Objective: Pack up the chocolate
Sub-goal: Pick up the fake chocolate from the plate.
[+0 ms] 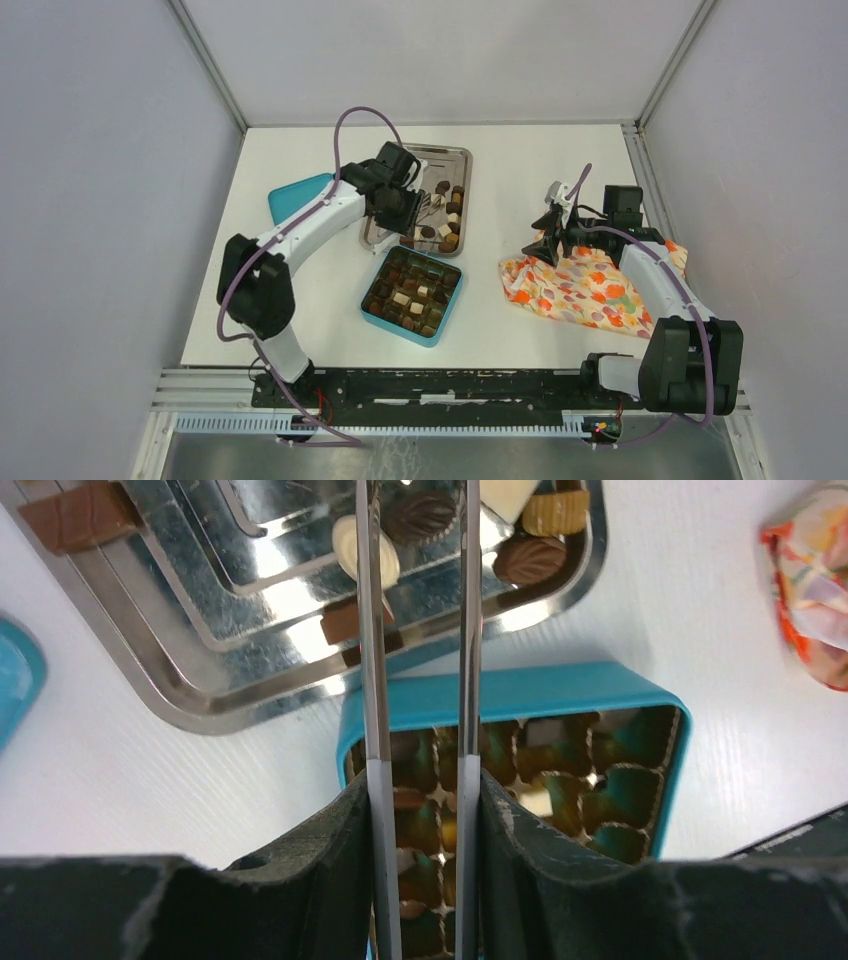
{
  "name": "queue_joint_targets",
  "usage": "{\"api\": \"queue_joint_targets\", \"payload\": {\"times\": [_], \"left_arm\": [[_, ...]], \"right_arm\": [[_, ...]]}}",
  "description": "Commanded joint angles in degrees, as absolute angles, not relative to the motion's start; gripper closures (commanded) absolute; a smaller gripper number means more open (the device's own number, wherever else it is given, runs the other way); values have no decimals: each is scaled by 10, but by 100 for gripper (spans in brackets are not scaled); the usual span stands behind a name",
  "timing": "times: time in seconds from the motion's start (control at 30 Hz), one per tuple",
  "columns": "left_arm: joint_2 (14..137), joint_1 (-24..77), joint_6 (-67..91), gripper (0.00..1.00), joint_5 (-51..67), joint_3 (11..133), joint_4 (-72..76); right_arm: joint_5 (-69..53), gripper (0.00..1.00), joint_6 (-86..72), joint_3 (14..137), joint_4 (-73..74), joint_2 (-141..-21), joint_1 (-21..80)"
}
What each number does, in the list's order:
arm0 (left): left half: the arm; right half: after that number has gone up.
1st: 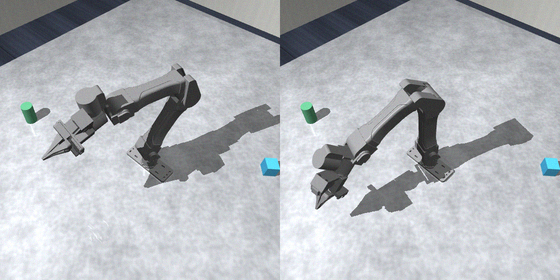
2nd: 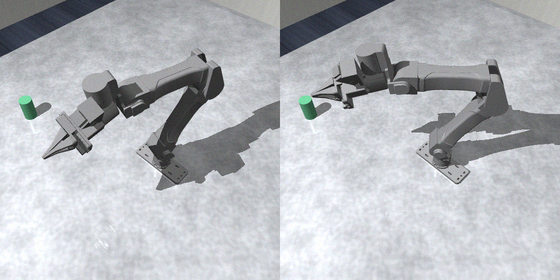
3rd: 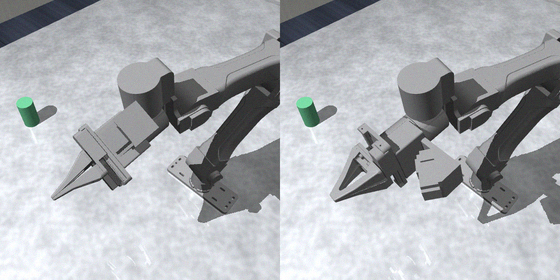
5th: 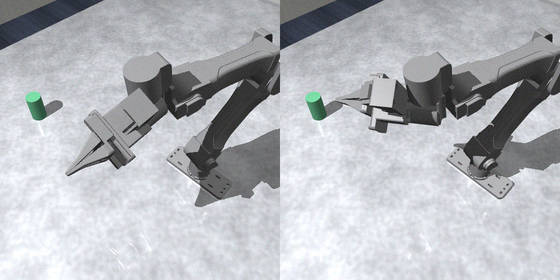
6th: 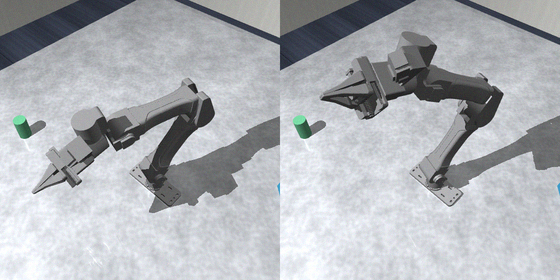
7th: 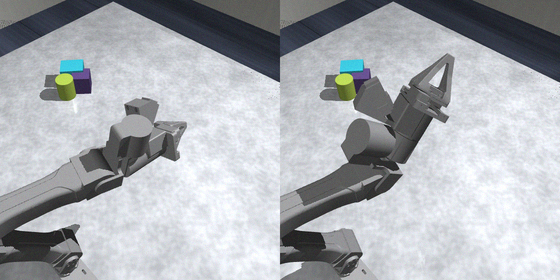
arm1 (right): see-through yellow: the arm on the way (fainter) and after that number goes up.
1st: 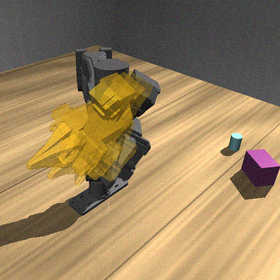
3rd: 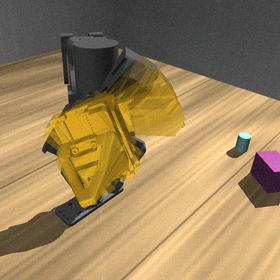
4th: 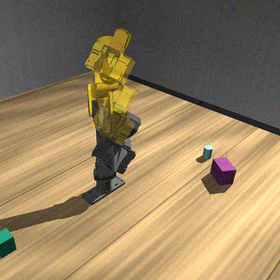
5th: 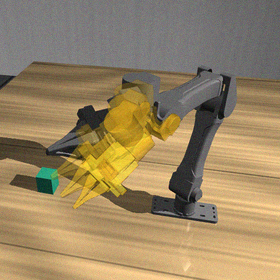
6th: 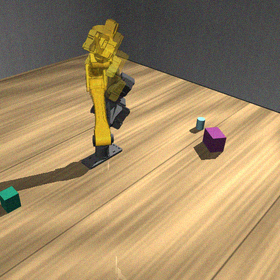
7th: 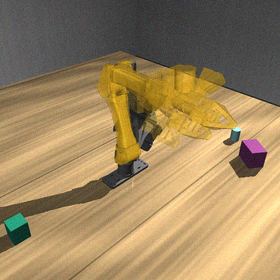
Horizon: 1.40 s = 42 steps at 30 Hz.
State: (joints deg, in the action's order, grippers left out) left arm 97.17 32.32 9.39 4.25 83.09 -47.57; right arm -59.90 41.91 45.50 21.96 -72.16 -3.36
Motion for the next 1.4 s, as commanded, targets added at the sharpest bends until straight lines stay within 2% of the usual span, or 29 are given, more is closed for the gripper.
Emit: {"api": "queue_joint_targets", "payload": {"times": [0.0, 0.27, 0.73, 1.37], "left_arm": [[1022, 316, 35, 57, 15, 892, -464], [1080, 308, 40, 55, 16, 948, -484], [1109, 307, 37, 49, 36, 971, -504], [1151, 308, 40, 49, 33, 1012, -522]], "right_arm": [[-606, 28, 429, 463, 221, -712, -30], [-606, 28, 431, 464, 223, -712, -30], [-606, 28, 432, 465, 225, -712, -29], [-604, 28, 434, 465, 226, -713, -29]]}}
